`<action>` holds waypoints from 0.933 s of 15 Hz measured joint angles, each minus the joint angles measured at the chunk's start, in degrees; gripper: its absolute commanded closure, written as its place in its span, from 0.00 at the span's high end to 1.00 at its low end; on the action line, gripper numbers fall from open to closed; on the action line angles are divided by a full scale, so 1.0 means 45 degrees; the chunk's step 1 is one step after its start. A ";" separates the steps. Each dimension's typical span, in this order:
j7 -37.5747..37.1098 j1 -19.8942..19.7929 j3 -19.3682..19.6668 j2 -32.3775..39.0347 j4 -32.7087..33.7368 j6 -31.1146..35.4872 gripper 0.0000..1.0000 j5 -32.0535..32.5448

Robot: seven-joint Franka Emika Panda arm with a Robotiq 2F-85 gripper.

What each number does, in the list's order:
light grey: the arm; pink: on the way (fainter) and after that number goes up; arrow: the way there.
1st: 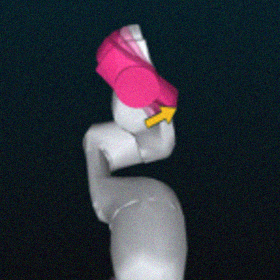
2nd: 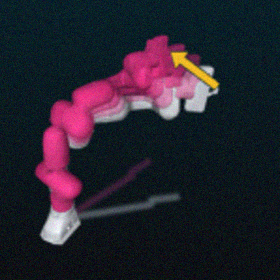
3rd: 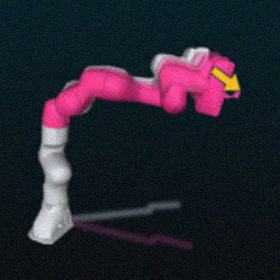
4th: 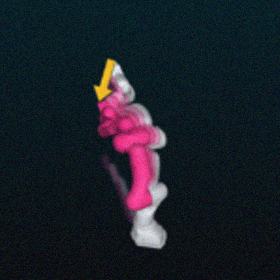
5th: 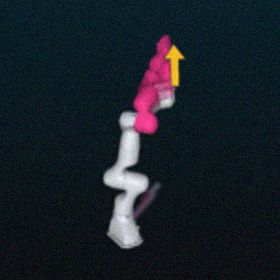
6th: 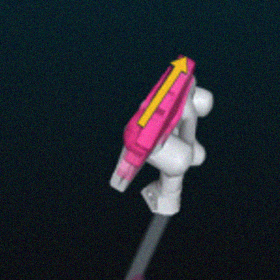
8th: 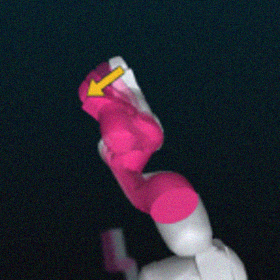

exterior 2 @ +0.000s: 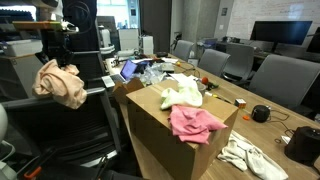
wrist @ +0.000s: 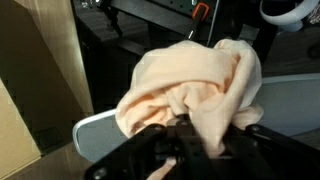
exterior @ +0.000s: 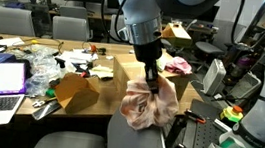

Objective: Put the clothes on the head rest of the chair

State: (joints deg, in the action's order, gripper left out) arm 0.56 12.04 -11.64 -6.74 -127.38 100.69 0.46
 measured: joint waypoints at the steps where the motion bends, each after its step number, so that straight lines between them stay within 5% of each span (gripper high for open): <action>1: -0.0122 -0.0014 0.0002 0.0000 -0.0044 0.0005 0.05 0.0000; 3: -0.0330 -0.0032 0.0015 0.0000 -0.0123 0.0029 0.06 0.0000; 4: -0.0414 -0.0040 0.0018 0.0000 -0.0140 0.0041 0.42 0.0000; 5: -0.0481 -0.0047 0.0021 0.0000 -0.0147 0.0054 0.43 0.0000; 12: -0.0882 -0.0167 0.0052 0.0000 -0.0147 0.0199 0.94 0.0000; 14: -0.0929 -0.0192 0.0075 -0.0001 -0.0145 0.0210 1.00 0.0000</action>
State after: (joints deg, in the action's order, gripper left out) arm -3.62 11.17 -11.30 -6.74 -128.03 101.63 0.46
